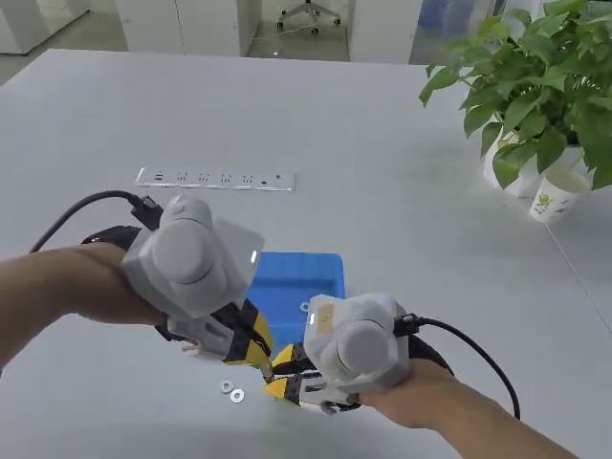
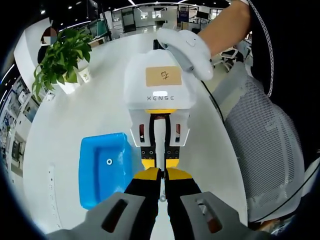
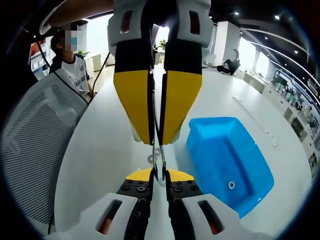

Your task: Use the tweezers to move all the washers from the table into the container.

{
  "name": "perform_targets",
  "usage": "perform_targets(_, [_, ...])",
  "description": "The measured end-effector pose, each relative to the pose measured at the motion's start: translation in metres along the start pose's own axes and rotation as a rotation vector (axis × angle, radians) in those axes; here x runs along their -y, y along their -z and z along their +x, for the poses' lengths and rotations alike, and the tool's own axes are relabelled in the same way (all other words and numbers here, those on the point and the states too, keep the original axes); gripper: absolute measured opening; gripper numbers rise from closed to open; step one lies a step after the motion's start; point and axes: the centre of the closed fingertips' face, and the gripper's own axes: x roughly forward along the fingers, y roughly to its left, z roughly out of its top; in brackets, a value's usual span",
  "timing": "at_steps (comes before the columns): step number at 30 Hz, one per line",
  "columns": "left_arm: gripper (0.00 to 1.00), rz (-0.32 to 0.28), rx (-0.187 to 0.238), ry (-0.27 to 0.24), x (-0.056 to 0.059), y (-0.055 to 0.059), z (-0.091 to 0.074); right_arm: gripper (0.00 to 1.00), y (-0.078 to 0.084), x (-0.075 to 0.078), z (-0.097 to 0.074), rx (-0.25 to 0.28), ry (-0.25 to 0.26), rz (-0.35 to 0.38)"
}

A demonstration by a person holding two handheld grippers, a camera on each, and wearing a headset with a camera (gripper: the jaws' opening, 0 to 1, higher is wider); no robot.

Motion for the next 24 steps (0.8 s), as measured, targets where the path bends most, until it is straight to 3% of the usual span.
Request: perform_targets(24, [0.06, -0.001, -0.006, 0.003, -0.0026, 0.0070, 0.0070, 0.12, 0.0051, 0.0011, 0.0077, -0.004, -0.010, 0.015])
